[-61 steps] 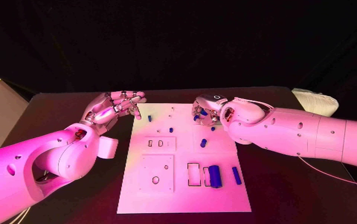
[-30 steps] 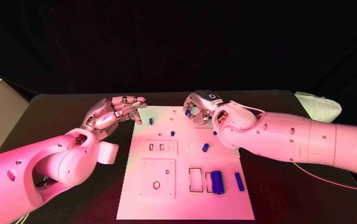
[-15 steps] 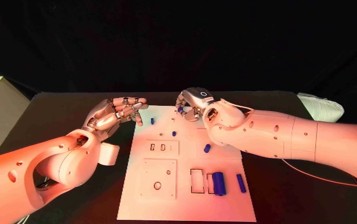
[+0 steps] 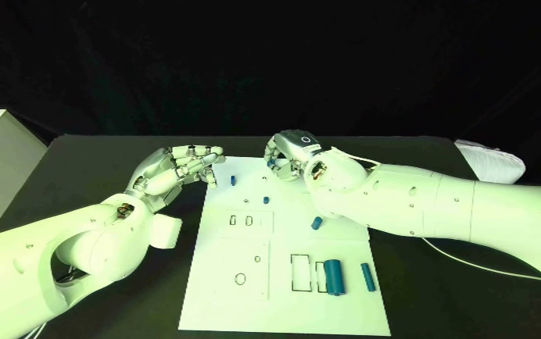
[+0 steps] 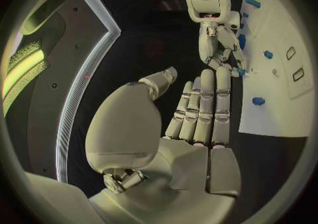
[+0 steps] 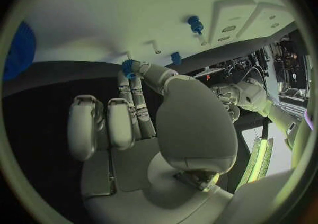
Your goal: Assemble the parts on the task board
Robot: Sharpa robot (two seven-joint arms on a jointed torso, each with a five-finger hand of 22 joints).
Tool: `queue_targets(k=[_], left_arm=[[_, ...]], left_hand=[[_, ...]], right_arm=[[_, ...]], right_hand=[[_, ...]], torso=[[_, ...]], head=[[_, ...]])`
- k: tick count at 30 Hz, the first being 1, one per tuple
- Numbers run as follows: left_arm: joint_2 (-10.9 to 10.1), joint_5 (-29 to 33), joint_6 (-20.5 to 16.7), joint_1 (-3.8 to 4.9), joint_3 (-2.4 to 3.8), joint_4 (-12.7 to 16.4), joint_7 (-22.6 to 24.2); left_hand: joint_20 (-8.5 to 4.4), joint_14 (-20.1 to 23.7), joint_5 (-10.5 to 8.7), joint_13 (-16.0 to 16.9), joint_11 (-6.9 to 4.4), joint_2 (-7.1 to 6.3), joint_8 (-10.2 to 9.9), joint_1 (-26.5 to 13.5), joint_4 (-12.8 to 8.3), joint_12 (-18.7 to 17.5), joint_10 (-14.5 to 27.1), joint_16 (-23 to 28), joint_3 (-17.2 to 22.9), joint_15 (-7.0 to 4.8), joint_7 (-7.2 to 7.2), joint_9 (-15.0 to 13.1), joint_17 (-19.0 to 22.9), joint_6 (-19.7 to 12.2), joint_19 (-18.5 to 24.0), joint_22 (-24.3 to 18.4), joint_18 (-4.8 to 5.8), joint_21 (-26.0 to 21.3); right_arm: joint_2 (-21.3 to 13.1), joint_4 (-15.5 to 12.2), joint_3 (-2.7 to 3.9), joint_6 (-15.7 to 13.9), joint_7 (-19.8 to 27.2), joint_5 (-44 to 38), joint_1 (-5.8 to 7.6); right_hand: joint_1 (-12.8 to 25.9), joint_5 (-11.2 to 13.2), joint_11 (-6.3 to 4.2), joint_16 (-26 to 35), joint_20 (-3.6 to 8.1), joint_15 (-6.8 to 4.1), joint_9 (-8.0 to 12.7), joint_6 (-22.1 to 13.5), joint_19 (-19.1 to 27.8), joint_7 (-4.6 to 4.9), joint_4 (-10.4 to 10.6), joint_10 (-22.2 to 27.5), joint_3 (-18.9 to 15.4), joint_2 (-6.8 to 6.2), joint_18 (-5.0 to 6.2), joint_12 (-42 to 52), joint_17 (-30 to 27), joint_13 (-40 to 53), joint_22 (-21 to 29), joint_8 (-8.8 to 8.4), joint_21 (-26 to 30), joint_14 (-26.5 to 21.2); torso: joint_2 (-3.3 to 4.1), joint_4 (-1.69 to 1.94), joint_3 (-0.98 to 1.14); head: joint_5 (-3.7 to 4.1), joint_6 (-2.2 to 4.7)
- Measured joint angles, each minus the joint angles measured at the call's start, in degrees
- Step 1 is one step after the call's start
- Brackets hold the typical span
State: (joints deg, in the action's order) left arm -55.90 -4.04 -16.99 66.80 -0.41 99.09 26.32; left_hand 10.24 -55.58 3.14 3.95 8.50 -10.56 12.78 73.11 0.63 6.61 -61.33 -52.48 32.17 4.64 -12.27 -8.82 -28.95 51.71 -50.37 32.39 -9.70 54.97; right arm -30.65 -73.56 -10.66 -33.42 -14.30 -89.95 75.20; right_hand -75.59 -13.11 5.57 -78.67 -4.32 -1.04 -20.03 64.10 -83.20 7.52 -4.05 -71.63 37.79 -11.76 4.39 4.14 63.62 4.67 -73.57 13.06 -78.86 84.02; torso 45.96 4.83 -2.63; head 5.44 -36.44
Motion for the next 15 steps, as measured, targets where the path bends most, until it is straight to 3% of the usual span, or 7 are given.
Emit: queue_targets(k=[15], left_arm=[[0.0, 0.0, 0.0, 0.07, 0.07, 0.0, -0.1]], left_hand=[[0.00, 0.0, 0.00, 0.0, 0.00, 0.00, 0.0, 0.0, 0.0, 0.0, 0.0, 0.0, 0.0, 0.00, 0.00, 0.0, 0.0, 0.0, 0.0, 0.0, 0.00, 0.0]], right_arm=[[0.5, 0.4, -0.05, 0.5, 0.3, 0.5, -0.16]], right_hand=[[0.0, 0.0, 0.00, 0.0, 0.00, 0.00, -0.1, 0.0, 0.0, 0.00, -0.1, 0.0, -0.1, 0.00, 0.00, -0.2, -0.2, 0.0, 0.0, -0.04, 0.0, 0.0]], torso=[[0.36, 0.03, -0.06]], head=[[-0.09, 0.03]])
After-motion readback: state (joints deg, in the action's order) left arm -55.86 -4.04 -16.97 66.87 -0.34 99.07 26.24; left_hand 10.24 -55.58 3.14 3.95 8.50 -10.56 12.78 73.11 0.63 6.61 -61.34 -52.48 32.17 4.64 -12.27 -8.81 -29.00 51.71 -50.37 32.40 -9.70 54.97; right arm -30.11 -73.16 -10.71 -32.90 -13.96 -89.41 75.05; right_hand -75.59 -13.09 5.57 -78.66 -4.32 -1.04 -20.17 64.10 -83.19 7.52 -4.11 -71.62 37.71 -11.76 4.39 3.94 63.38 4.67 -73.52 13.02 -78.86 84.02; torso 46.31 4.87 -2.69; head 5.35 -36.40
